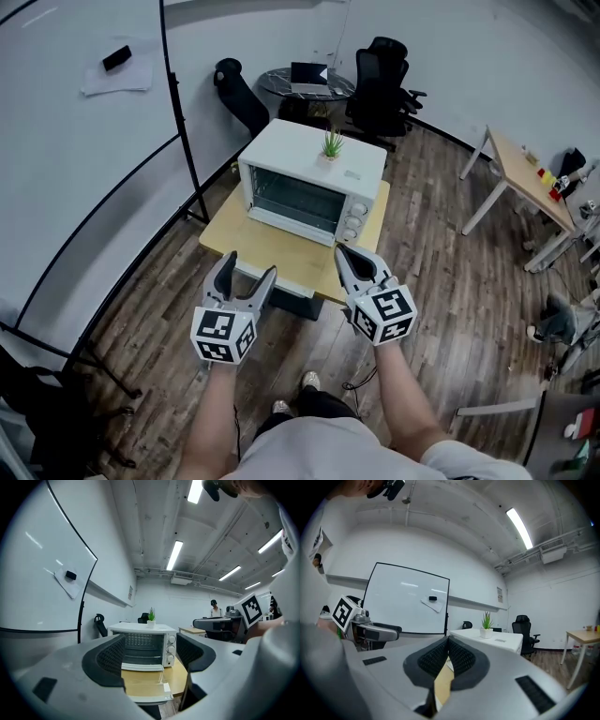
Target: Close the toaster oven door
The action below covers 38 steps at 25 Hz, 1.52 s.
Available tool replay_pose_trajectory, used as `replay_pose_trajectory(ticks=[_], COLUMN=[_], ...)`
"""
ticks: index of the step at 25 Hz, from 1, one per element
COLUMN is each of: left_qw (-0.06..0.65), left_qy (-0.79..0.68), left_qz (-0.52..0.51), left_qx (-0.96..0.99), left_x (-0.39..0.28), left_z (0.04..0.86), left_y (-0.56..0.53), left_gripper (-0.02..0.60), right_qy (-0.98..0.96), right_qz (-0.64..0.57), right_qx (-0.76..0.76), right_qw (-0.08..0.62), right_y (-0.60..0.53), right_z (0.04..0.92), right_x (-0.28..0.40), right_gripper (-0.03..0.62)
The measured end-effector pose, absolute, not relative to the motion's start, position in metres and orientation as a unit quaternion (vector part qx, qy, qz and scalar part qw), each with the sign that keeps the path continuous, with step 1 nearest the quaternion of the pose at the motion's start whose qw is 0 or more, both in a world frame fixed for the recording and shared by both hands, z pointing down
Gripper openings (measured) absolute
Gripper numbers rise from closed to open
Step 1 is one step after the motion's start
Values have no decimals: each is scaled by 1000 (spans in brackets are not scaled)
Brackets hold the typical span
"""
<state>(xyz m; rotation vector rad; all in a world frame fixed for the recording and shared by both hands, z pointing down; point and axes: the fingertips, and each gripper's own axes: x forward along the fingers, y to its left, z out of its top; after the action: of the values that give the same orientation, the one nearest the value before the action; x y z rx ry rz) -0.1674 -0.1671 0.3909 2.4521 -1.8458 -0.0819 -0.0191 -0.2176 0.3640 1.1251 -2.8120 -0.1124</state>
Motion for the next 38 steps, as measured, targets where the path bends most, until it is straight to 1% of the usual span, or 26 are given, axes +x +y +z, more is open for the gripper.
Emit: replay_pose_trajectory(ticks=[8,19,38], left_qw=[36,33,25], left_qy=[-605,-621,-574], left_qz=[-17,-5,3], left_qx=[795,783,819], left_x=[-176,-166,-186], left_z=[399,393,391], left_y=[-211,-255,-292], left_gripper=[316,316,316], right_qy=[-932,-941,-913], right_qz=[-37,-32,-30], right_qx=[357,336,405], right_qw=[49,30,36], right_y=[-263,-307,-326], right_z=[369,364,370], right_x=[-35,-28,-38], right_gripper=[2,2,2])
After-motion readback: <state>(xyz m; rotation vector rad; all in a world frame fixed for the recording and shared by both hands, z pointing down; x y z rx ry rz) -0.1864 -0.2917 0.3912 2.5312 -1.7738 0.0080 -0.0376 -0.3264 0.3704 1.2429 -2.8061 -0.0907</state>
